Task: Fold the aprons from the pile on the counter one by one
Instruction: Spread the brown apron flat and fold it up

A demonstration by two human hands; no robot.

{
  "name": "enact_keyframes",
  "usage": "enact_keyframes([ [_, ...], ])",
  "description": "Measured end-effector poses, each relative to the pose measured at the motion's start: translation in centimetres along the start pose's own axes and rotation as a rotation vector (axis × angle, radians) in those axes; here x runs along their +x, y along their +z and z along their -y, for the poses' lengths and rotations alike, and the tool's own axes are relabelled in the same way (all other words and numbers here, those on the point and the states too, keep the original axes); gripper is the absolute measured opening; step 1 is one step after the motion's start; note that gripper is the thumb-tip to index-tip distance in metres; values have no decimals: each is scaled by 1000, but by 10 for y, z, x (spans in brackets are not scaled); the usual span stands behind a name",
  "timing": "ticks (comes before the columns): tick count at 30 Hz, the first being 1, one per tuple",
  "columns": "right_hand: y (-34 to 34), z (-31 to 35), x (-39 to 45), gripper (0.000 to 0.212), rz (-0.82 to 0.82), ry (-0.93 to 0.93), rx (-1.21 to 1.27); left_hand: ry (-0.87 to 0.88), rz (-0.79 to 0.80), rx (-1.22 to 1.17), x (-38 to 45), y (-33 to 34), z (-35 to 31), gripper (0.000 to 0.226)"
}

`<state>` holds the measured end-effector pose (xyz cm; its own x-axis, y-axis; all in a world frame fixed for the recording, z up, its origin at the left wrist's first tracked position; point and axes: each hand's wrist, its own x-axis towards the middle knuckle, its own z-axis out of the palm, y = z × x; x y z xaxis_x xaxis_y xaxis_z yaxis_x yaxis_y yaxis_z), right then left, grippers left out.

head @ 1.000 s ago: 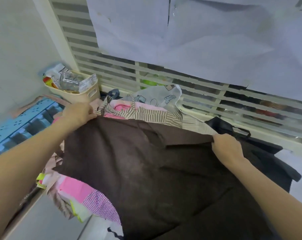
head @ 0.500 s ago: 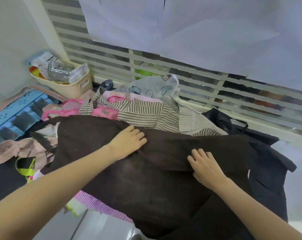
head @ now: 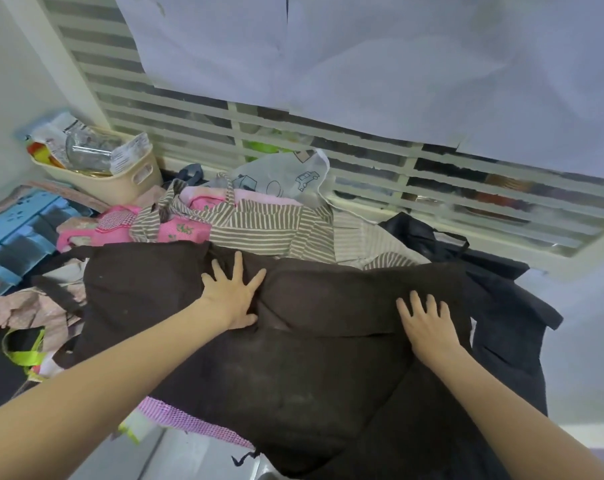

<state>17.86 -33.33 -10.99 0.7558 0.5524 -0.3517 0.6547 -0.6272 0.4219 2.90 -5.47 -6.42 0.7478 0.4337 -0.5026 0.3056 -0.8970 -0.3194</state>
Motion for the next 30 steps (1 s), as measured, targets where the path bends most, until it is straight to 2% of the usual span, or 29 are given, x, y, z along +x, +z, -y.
enact_keyframes([
  [2, 2, 0, 2, 74, 9, 3, 32, 28, 0, -64, -2, 2, -14, 87],
  [4, -3, 2, 9, 59, -117, -45, 104, 44, -42, -303, 1, 3, -15, 80],
  [6, -10, -1, 18, 39, -296, -72, 229, 39, -200, -662, 10, -2, -5, 65],
  [8, -25, -4, 28, 44, -366, -44, 462, -20, -398, -939, 18, -8, 10, 48],
  [9, -32, -6, 36, 49, -370, -11, 527, -59, -464, -984, 21, -10, 15, 44],
  [11, -41, -7, 52, 50, -263, 23, 561, -91, -525, -936, 26, -14, 23, 41],
  [14, -47, -17, 67, 38, -56, 49, 472, -78, -564, -770, 32, -18, 40, 43],
  [18, -44, -48, 75, 24, -96, 191, 414, -92, -565, -461, 45, -17, 60, 49],
  [22, -32, -56, 72, 27, -80, 300, 466, -99, -569, -436, 44, -15, 52, 46],
  [24, -31, -45, 64, 35, -207, 320, 527, -11, -654, -407, 39, -9, 42, 46],
  [26, -36, -27, 55, 34, -379, 187, 587, 25, -700, -387, 30, 2, 34, 44],
  [30, -50, 30, 31, 41, -443, -420, 599, 40, -698, -366, 5, 34, 31, 55],
])
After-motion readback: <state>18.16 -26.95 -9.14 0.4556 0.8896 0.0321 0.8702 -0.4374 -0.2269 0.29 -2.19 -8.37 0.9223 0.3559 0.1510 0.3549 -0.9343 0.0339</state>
